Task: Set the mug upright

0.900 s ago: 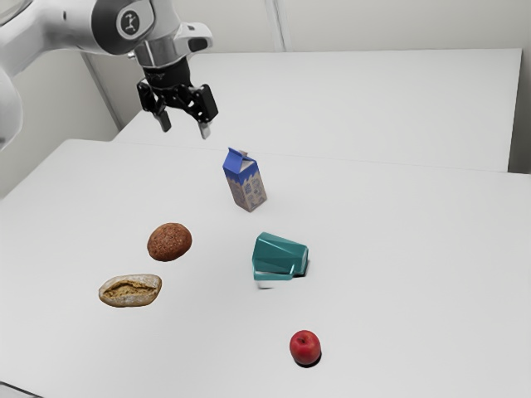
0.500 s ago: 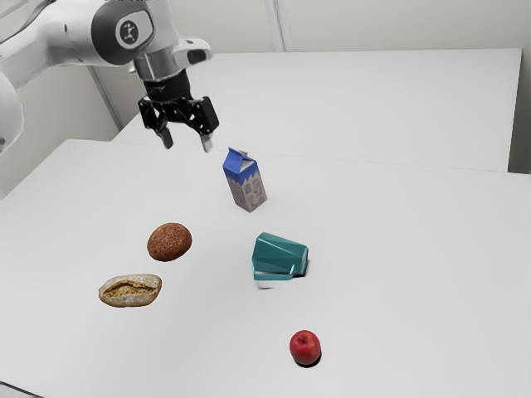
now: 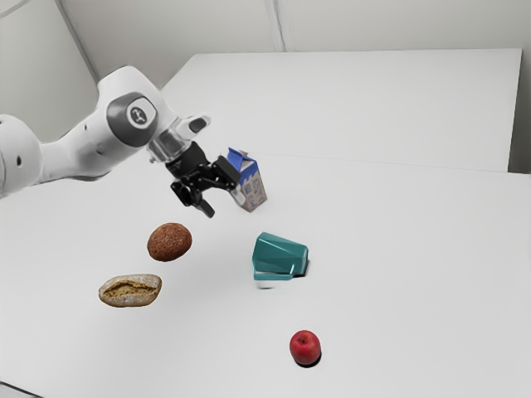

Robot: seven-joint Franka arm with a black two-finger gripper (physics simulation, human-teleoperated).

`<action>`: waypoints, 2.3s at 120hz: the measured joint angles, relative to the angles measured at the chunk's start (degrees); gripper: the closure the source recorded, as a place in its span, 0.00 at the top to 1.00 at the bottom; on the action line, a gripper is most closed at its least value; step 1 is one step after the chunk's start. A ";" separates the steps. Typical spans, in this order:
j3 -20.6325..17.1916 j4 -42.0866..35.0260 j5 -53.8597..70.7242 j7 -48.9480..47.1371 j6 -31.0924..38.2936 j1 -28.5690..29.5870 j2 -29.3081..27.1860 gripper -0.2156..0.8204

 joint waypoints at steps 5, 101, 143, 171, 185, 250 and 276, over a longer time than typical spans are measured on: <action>0.01 -1.09 -2.73 2.12 1.79 0.28 0.60 0.79; -0.95 -5.49 -29.48 40.13 7.13 2.16 14.01 0.79; -2.09 -5.57 -32.77 49.14 6.21 2.28 15.87 0.52; -2.54 -5.49 -32.90 52.83 5.64 2.24 15.79 0.22; -3.08 -5.47 -32.88 54.19 5.59 2.27 15.34 0.14; -4.52 -7.14 -26.29 55.38 7.90 2.24 6.86 0.06; -4.62 -7.86 -4.21 47.79 11.96 2.59 1.15 0.05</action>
